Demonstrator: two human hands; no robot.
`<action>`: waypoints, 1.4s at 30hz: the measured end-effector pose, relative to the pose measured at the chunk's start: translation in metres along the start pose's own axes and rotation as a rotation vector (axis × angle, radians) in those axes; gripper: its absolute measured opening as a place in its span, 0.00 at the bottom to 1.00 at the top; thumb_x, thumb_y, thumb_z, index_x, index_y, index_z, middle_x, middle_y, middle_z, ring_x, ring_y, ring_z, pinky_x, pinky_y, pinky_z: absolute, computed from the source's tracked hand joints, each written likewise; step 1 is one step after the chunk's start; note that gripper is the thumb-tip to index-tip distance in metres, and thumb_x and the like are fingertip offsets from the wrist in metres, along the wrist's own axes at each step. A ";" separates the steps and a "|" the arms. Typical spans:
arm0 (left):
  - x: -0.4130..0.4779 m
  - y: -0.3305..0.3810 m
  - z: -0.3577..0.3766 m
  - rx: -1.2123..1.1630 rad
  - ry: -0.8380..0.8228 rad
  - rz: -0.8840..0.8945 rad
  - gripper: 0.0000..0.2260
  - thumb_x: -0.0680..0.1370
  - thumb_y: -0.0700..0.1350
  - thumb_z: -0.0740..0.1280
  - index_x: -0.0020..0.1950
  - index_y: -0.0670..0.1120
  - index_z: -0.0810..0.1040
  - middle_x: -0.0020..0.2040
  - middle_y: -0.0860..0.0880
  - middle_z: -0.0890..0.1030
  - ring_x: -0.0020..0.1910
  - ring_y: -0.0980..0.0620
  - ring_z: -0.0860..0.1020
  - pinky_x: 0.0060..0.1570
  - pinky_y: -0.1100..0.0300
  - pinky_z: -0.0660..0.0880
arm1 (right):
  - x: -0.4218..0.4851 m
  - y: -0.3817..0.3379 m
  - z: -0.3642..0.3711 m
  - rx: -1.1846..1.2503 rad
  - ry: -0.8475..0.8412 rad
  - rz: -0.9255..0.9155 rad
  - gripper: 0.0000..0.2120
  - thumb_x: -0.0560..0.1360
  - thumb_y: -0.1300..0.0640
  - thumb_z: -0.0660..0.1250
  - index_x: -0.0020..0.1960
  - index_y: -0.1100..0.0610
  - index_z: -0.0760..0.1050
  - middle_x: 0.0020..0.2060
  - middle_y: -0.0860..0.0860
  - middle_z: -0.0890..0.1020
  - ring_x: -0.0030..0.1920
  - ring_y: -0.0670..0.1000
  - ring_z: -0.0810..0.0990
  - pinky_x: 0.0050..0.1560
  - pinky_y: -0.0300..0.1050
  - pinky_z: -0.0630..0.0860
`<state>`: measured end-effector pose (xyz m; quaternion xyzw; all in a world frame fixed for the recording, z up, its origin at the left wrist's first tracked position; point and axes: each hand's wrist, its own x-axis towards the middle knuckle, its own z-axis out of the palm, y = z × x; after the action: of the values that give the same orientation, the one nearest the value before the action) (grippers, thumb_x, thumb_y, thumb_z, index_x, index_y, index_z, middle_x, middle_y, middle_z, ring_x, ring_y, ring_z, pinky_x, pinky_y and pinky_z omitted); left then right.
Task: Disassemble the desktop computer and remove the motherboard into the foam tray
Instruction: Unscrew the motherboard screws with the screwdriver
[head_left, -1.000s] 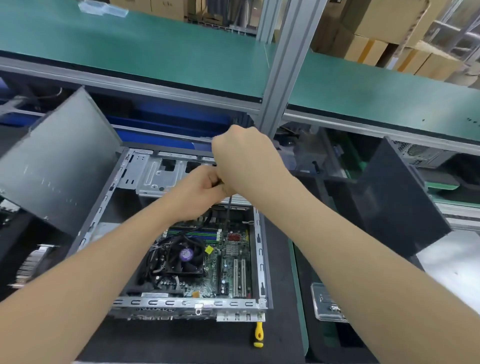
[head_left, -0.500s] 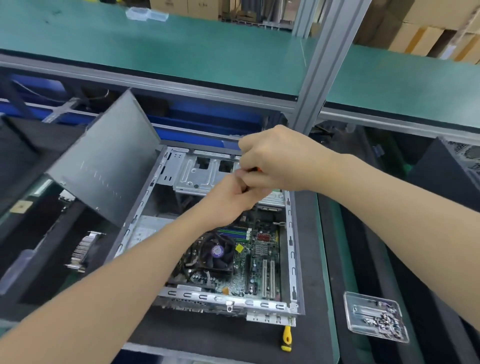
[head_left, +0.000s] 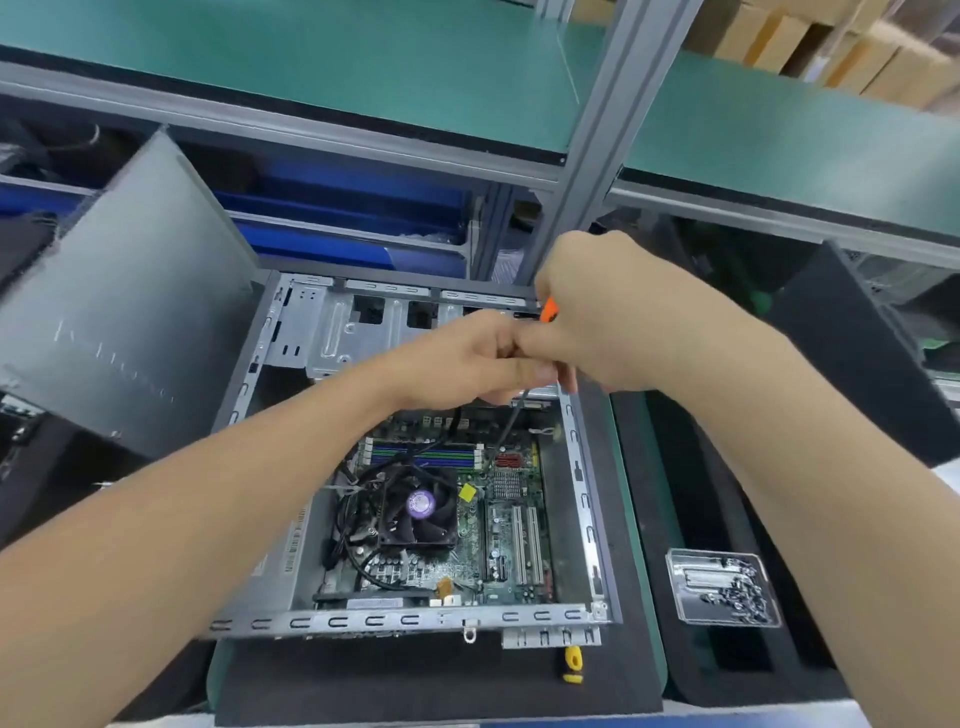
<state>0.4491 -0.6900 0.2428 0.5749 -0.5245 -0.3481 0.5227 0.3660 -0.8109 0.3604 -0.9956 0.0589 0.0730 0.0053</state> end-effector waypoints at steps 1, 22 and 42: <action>0.001 -0.002 0.001 -0.013 0.054 -0.005 0.09 0.83 0.41 0.64 0.58 0.40 0.83 0.35 0.52 0.77 0.31 0.49 0.60 0.32 0.56 0.59 | 0.001 0.000 -0.003 -0.002 -0.024 -0.036 0.18 0.78 0.48 0.69 0.37 0.56 0.68 0.28 0.52 0.74 0.27 0.52 0.72 0.27 0.43 0.67; 0.002 -0.010 0.020 -0.064 0.194 -0.002 0.05 0.77 0.57 0.72 0.51 0.61 0.85 0.40 0.41 0.75 0.39 0.40 0.68 0.45 0.51 0.72 | 0.000 0.022 -0.026 -0.171 -0.262 -0.538 0.14 0.71 0.63 0.71 0.43 0.44 0.79 0.41 0.43 0.78 0.43 0.43 0.76 0.43 0.43 0.74; -0.002 -0.024 0.010 0.064 0.147 -0.081 0.08 0.81 0.50 0.69 0.49 0.46 0.82 0.42 0.33 0.81 0.38 0.38 0.76 0.43 0.46 0.72 | 0.011 -0.019 0.064 1.607 0.504 -0.150 0.30 0.82 0.52 0.65 0.27 0.57 0.55 0.22 0.52 0.56 0.23 0.52 0.53 0.30 0.39 0.56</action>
<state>0.4446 -0.6928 0.2174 0.6361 -0.4719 -0.3086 0.5267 0.3700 -0.7925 0.2952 -0.6771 0.0263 -0.2159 0.7031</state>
